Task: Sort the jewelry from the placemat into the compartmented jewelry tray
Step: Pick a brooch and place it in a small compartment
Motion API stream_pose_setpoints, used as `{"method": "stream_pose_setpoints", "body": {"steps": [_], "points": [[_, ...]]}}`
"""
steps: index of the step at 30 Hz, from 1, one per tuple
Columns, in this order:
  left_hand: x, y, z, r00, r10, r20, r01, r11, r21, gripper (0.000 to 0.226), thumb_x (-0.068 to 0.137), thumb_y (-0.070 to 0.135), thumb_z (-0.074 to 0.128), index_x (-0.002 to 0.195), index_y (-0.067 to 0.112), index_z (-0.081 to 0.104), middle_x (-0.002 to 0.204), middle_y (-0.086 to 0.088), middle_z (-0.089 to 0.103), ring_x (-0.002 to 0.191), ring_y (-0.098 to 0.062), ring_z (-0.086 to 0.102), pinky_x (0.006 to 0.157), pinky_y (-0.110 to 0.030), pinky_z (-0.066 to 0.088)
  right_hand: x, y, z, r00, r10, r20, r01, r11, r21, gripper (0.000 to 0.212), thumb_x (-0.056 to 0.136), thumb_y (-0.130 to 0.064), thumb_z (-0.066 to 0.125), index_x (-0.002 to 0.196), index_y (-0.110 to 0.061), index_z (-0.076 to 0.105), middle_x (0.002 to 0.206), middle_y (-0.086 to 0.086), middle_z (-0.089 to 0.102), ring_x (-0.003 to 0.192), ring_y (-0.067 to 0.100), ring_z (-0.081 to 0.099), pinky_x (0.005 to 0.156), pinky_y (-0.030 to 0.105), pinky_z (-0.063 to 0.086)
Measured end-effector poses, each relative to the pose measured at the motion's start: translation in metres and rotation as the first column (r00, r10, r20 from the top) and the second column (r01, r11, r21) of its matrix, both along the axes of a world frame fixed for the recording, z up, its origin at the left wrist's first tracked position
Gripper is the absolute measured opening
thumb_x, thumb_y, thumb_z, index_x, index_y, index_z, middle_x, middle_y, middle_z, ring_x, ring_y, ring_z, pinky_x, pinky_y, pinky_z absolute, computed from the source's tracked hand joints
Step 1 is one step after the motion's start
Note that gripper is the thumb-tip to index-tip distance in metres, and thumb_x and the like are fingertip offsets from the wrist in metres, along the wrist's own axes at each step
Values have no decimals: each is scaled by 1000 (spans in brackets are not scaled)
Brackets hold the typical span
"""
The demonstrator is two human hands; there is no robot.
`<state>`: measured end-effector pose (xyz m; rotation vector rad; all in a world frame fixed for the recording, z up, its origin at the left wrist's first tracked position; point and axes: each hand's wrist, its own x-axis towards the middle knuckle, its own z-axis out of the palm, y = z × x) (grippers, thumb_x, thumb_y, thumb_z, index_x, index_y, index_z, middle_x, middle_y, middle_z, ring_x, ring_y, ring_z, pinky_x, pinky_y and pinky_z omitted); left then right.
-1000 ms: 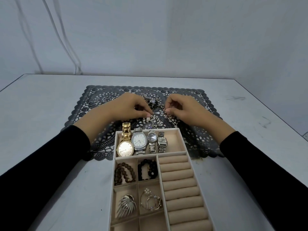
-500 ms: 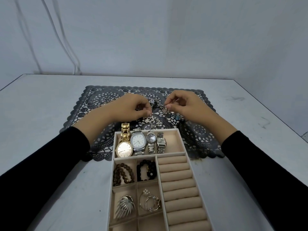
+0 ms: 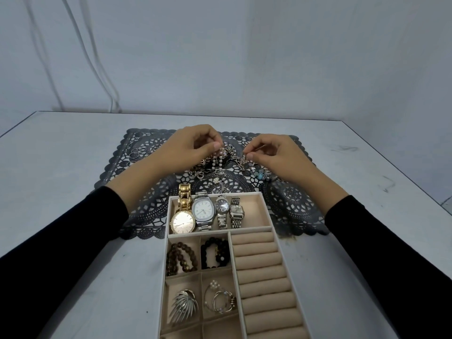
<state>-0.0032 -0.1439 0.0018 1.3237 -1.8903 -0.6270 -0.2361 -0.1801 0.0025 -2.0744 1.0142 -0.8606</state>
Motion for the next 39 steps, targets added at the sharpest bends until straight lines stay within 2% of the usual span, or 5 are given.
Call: {"method": "stream_pose_setpoints", "body": {"steps": [9,21,25,29,39], "points": [[3,-2,-4,990,20,-141,0,990,142,11,98,16,55,105,13,63,94,-1,71,80,-9,69,80,-23,55,0,-4,-4,1000,-6,-20,7,1000,4,6,86,-12,68,90,-16,71,83,-2,72,80,16,67,81,36,57],[6,0,1,998,-34,-59,48,966,253,21,94,19,61,115,21,68,102,9,75,95,-7,69,89,-22,51,1,-4,-7,1000,1,-30,-1,1000,8,6,86,-11,68,88,-16,71,85,1,72,78,10,66,80,31,55],[8,1,5,990,-19,137,0,990,138,24,97,12,57,109,30,67,83,25,71,84,-5,66,82,-24,52,2,-3,-7,999,-2,-35,3,1000,13,6,86,-12,68,90,-16,71,84,-1,72,81,14,68,82,33,55],[5,-1,6,943,39,330,-44,999,6,26,95,10,59,113,26,69,97,10,74,87,-1,67,87,-30,54,2,-2,-8,999,0,-44,0,1000,5,6,86,-13,69,91,-17,71,84,-1,72,79,12,67,81,31,56],[10,2,15,888,161,431,-96,981,-168,23,93,-2,57,102,12,72,91,3,63,90,-17,62,76,-23,43,3,0,-6,1000,9,-15,-9,1000,24,7,86,-12,69,92,-14,71,81,-6,72,75,5,66,75,19,54]]}}
